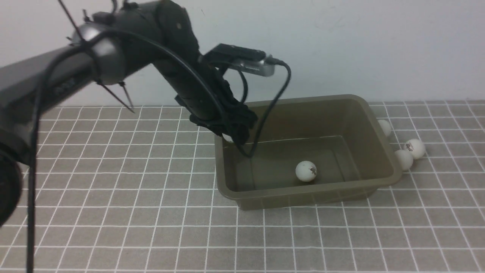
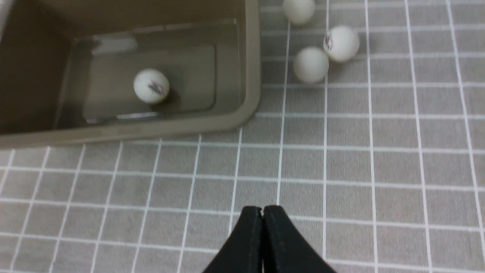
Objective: Put the table tennis balls into the box on the grey coffee tablecloth.
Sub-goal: 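Drop the ball into the bin, then reach for and grasp a ping pong ball on the table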
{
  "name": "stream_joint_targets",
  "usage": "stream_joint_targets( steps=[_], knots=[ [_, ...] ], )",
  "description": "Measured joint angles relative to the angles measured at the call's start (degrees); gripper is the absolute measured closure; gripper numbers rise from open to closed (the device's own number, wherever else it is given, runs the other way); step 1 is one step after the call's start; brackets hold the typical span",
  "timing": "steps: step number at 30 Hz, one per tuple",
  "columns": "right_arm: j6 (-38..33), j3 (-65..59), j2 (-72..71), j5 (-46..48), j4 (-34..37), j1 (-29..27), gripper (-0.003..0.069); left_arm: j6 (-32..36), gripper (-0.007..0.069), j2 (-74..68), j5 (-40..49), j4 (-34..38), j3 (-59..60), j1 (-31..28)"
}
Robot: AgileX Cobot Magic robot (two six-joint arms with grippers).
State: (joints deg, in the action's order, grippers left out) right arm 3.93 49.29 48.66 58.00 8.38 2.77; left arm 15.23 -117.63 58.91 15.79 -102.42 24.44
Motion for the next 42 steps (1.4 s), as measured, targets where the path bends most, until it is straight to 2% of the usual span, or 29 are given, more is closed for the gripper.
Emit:
stream_joint_targets(
  steps=[6,11,13,18,22,23,25,27,29,33,37,42],
  knots=[
    [-0.2,0.0,1.5,1.1,-0.4,0.0,0.0668,-1.8,0.027,-6.3,1.1,-2.4,-2.8,1.2],
    [-0.2,0.0,1.6,1.2,-0.4,0.0,0.0668,-5.9,0.0153,-8.3,3.1,-7.2,-2.9,0.9],
    [-0.2,0.0,1.6,1.1,-0.4,0.0,0.0668,-7.8,0.0128,-8.3,3.9,-9.6,-3.1,0.4],
    [-0.2,0.0,1.6,0.2,-0.4,0.0,0.0668,-10.6,0.0138,-7.7,8.1,-17.8,-4.4,-1.4],
    [-0.1,0.8,2.5,0.7,-0.9,0.0,0.0668,-10.6,0.0245,-6.8,10.3,-19.1,-4.3,-3.5],
    [-0.1,1.3,3.0,1.0,-1.1,0.0,0.0668,-10.5,0.0288,-6.4,10.3,-18.6,-4.3,-3.8],
    [0.0,4.7,5.8,2.2,-2.9,0.0,0.0668,-8.6,0.0435,-4.4,10.8,-15.8,-4.3,-4.6],
    [0.1,8.9,9.6,3.0,-5.2,0.0,0.0668,-6.9,0.0547,-1.3,11.1,-13.9,-4.3,-5.2],
    [0.7,13.5,13.5,4.2,-7.5,0.0,0.0668,-6.1,0.0603,2.5,11.2,-12.3,-4.1,-5.5],
    [1.3,20.4,20.1,6.6,-10.9,-0.4,0.0668,-5.9,0.0629,9.8,11.2,-10.6,-1.1,-7.1],
    [1.4,24.6,27.7,6.6,-11.9,-4.7,0.0668,-6.1,0.0629,23.7,7.7,-8.5,11.3,-9.6],
    [1.5,25.3,38.3,3.8,-9.3,-11.6,0.0657,-5.9,0.0629,39.1,0.8,-1.4,29.0,-7.7]
  ],
)
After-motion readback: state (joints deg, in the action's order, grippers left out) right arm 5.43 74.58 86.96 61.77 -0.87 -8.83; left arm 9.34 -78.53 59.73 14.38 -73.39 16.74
